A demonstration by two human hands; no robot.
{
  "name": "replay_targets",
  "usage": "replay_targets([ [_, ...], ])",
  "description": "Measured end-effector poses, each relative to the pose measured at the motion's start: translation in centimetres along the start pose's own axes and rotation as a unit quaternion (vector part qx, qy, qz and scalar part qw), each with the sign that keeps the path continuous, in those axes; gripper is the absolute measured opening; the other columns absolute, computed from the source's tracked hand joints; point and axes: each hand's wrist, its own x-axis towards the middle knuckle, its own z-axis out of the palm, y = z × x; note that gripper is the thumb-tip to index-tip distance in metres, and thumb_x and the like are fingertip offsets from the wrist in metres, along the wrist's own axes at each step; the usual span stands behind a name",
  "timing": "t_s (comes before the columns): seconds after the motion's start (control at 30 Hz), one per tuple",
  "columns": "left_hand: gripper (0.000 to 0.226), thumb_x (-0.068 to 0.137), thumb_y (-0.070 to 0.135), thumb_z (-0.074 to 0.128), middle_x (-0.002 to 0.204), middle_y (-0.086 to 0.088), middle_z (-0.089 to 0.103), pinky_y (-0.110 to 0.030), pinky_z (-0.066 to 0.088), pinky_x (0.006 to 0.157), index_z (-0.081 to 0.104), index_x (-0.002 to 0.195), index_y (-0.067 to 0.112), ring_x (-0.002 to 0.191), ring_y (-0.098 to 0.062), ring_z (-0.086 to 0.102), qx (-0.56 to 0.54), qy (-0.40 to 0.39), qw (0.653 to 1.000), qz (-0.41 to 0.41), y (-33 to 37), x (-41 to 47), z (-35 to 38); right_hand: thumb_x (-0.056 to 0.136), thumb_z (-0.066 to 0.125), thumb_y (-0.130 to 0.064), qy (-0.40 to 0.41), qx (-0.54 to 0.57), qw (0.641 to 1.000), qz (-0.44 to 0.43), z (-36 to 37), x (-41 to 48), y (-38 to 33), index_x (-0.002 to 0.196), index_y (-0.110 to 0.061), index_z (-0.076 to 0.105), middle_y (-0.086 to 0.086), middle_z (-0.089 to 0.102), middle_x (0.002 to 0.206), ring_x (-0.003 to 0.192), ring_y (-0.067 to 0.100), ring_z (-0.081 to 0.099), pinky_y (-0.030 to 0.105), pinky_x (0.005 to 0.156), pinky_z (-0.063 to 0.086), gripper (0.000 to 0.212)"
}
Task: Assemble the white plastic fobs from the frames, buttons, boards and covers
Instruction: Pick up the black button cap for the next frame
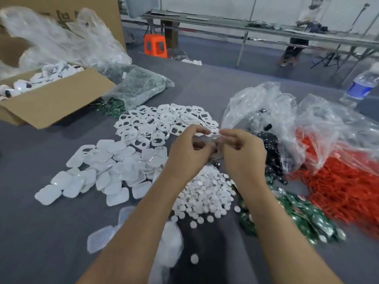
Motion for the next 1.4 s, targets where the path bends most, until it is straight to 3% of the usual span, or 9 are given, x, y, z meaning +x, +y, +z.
replay_targets([
  [0.13,0.02,0.093,0.021,0.073,0.086,0.008,0.074,-0.026,0.06,0.066,0.071,0.105,0.037,0.072,-0.01,0.072,0.003,-0.038,0.999,0.0,1.6,-8.6,1.7,0.089,0.074,-0.005,-0.017,0.106,0.992,0.072,-5.6,-8.1,0.6,0.099,-0.021,0.074,-0.002,0.078,0.085,0.08,0.011,0.074,0.027,0.072,0.058,0.019],
  [0.2,0.022,0.093,0.018,0.073,0.087,0.006,0.075,-0.029,0.062,0.071,0.071,0.104,0.037,0.071,-0.01,0.073,-0.014,-0.069,0.997,-0.026,1.6,-13.2,3.2,0.09,0.068,0.005,-0.024,0.161,0.979,0.119,-8.4,-12.6,1.7,0.101,-0.018,0.074,0.0,0.079,0.088,0.085,0.015,0.076,0.022,0.072,0.058,0.027],
  [0.33,0.024,0.087,0.022,0.078,0.092,0.02,0.074,-0.013,0.055,0.076,0.066,0.102,0.037,0.083,0.003,0.071,0.004,-0.132,0.991,-0.026,0.7,-22.2,6.3,0.088,0.057,0.019,-0.033,0.115,0.977,0.176,-13.5,-20.8,4.4,0.105,-0.021,0.075,-0.003,0.079,0.09,0.089,0.014,0.076,0.017,0.071,0.056,0.047],
  [0.57,0.024,0.094,0.02,0.069,0.107,0.014,0.063,-0.017,0.042,0.091,0.07,0.115,0.031,0.099,-0.002,0.056,0.113,-0.122,0.984,0.067,-0.6,-30.0,11.0,0.084,0.065,0.0,0.063,-0.107,0.978,0.165,-17.7,-28.3,6.1,0.108,-0.043,0.074,-0.017,0.075,0.097,0.092,-0.003,0.068,0.021,0.089,0.052,0.05],
  [0.87,0.034,0.104,0.04,0.052,0.108,0.011,0.072,-0.025,0.043,0.091,0.073,0.125,0.024,0.098,-0.011,0.052,0.236,-0.118,0.954,0.146,-1.7,-30.8,11.6,0.087,0.072,0.001,0.198,0.056,0.97,0.129,-18.2,-30.6,6.4,0.11,-0.023,0.072,-0.006,0.074,0.103,0.092,0.002,0.071,0.009,0.077,0.052,0.034],
  [1.07,0.051,0.102,0.046,0.036,0.094,0.011,0.059,-0.03,0.041,0.089,0.077,0.087,0.019,0.096,-0.011,0.043,0.202,-0.071,0.969,0.125,-1.3,-31.1,11.6,0.089,0.071,-0.001,0.118,0.026,0.989,0.081,-18.1,-30.9,6.4,0.106,-0.034,0.07,-0.014,0.071,0.102,0.096,-0.003,0.068,0.006,0.079,0.049,0.037],
  [1.13,0.045,0.101,0.045,0.041,0.101,0.01,0.058,-0.029,0.04,0.091,0.077,0.092,0.019,0.1,-0.011,0.042,0.219,-0.061,0.968,0.11,-1.3,-31.2,11.6,0.09,0.066,0.002,0.06,-0.008,0.996,0.069,-17.9,-31.0,6.6,0.115,-0.031,0.069,-0.017,0.069,0.108,0.102,-0.004,0.065,0.008,0.084,0.049,0.042],
  [1.27,0.043,0.101,0.029,0.059,0.131,0.001,0.053,-0.027,0.034,0.101,0.057,0.142,0.015,0.119,-0.019,0.038,0.239,-0.036,0.968,0.069,-1.5,-31.2,11.8,0.086,0.061,0.009,0.021,-0.031,0.996,0.078,-17.7,-30.5,7.1,0.114,-0.039,0.067,-0.024,0.068,0.106,0.102,-0.004,0.065,0.014,0.088,0.051,0.056],
  [1.4,0.021,0.099,0.027,0.061,0.119,0.012,0.057,-0.028,0.039,0.098,0.07,0.117,0.025,0.112,-0.012,0.044,0.251,-0.073,0.96,0.099,-1.8,-31.2,11.7,0.087,0.065,0.003,0.028,-0.003,0.996,0.09,-19.2,-28.9,7.0,0.101,-0.045,0.07,-0.027,0.07,0.1,0.09,-0.002,0.068,0.009,0.075,0.05,0.051],
])
